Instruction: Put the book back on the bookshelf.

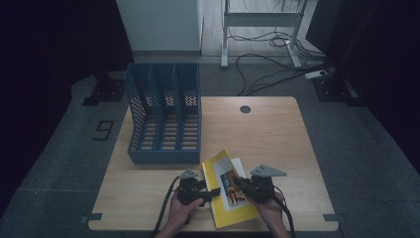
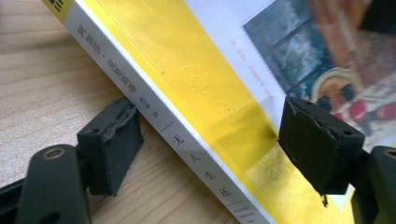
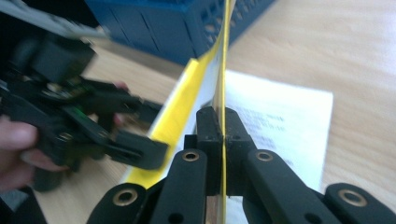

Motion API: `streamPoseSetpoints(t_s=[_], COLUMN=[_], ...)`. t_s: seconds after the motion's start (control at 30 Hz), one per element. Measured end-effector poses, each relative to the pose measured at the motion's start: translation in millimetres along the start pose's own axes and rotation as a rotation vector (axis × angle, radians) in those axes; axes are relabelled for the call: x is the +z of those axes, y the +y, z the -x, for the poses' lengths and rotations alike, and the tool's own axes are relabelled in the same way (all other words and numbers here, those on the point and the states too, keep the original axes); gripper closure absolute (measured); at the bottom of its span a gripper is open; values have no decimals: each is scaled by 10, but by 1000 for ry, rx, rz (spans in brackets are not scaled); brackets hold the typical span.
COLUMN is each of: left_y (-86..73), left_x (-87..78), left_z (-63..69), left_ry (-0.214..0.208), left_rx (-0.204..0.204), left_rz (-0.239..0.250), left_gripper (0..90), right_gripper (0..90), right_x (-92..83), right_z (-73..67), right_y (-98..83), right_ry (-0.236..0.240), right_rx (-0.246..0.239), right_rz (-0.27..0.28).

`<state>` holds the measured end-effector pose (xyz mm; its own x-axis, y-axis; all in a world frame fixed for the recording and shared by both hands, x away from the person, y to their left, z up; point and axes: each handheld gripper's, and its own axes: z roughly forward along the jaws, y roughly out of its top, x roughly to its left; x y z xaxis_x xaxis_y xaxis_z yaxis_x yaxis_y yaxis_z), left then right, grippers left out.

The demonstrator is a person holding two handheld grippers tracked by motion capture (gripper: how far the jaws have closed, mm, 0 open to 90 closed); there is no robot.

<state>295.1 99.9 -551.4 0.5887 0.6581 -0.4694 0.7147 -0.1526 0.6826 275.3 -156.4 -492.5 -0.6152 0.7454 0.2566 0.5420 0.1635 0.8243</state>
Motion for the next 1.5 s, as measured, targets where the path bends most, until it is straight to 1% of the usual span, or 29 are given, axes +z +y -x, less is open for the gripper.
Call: streamPoseSetpoints(t_s=[0.03, 0.07, 0.1, 0.13, 0.2, 0.23, 0.3, 0.33, 0.37, 0.4, 0.43, 0.47, 0.5, 0.57, 0.6, 0.63, 0.67, 0.77, 0.87, 0.97, 1.03, 1.13, 1.17, 1.2, 1.23, 1.27, 1.33, 1.43, 1.5], left_y=[0, -1, -1, -2, -2, -4, -5, -7, -13, -13, -14, -15, -15, -18, -18, -18, -19, -23, -31, -30, -30, -29, -29, -29, -29, -29, -29, -29, -30], left_x=[0, 4, 4, 5, 6, 10, 11, 12, 16, 16, 19, 25, 25, 25, 25, 25, 26, 27, 26, 26, 26, 26, 26, 27, 27, 27, 27, 24, 18], left_z=[0, 9, 9, 13, 15, 20, 25, 29, 47, 47, 58, 72, 72, 74, 74, 74, 74, 78, 80, 79, 78, 79, 79, 79, 79, 78, 75, 72, 64], left_ry=[0, 9, 9, 13, 16, 23, 32, 38, 62, 62, 78, 93, 93, 95, 96, 97, 96, 100, 103, 102, 102, 103, 103, 103, 103, 102, 99, 97, 91], left_rx=[0, 8, 8, 12, 14, 20, 30, 36, 56, 56, 67, 79, 79, 78, 78, 78, 78, 80, 78, 79, 79, 79, 79, 79, 79, 79, 78, 77, 73], left_rz=[0, 0, 0, 0, 0, 2, 0, 0, 0, 0, -2, -4, -4, -2, -1, -1, 1, 3, 8, 8, 8, 7, 7, 7, 7, 7, 9, 8, 8], left_gripper=[209, 210, 211, 213, 218, 220, 221, 225, 240, 251, 251, 269, 269, 270, 274, 276, 276, 277, 284, 285, 285, 286, 286, 285, 285, 285, 285, 284, 285], right_gripper=[874, 861, 861, 836, 818, 784, 773, 742, 700, 700, 677, 602, 602, 532, 488, 470, 465, 451, 412, 351, 339, 287, 246, 200, 192, 212, 254, 258, 264], right_x=[0, 27, 27, 64, 79, 134, 151, 173, 195, 195, 202, 219, 219, 260, 292, 303, 310, 311, 332, 350, 352, 350, 352, 367, 373, 370, 365, 365, 364], right_z=[0, 44, 44, 89, 105, 147, 160, 180, 201, 201, 206, 218, 218, 229, 251, 264, 280, 279, 232, 194, 184, 190, 191, 200, 217, 231, 242, 251, 262], right_y=[0, -21, -21, -47, -58, -100, -113, -133, -155, -155, -159, -174, -174, -200, -219, -227, -239, -251, -261, -268, -259, -246, -244, -247, -251, -255, -259, -263, -272], right_ry=[0, -11, -11, -24, -30, -61, -67, -76, -96, -96, -104, -126, -126, -147, -158, -158, -154, -155, -174, -181, -192, -202, -216, -243, -248, -236, -213, -202, -194], right_rx=[0, 4, 4, 6, 3, -8, -7, -7, -12, -12, -12, -25, -25, -39, -38, -29, -19, -22, -45, -64, -55, -49, -47, -42, -28, -12, -2, 11, 34], right_rz=[0, -33, -33, -64, -68, -90, -97, -100, -109, -109, -111, -115, -115, -125, -138, -141, -137, -129, -131, -136, -143, -158, -164, -187, -190, -188, -186, -186, -184])
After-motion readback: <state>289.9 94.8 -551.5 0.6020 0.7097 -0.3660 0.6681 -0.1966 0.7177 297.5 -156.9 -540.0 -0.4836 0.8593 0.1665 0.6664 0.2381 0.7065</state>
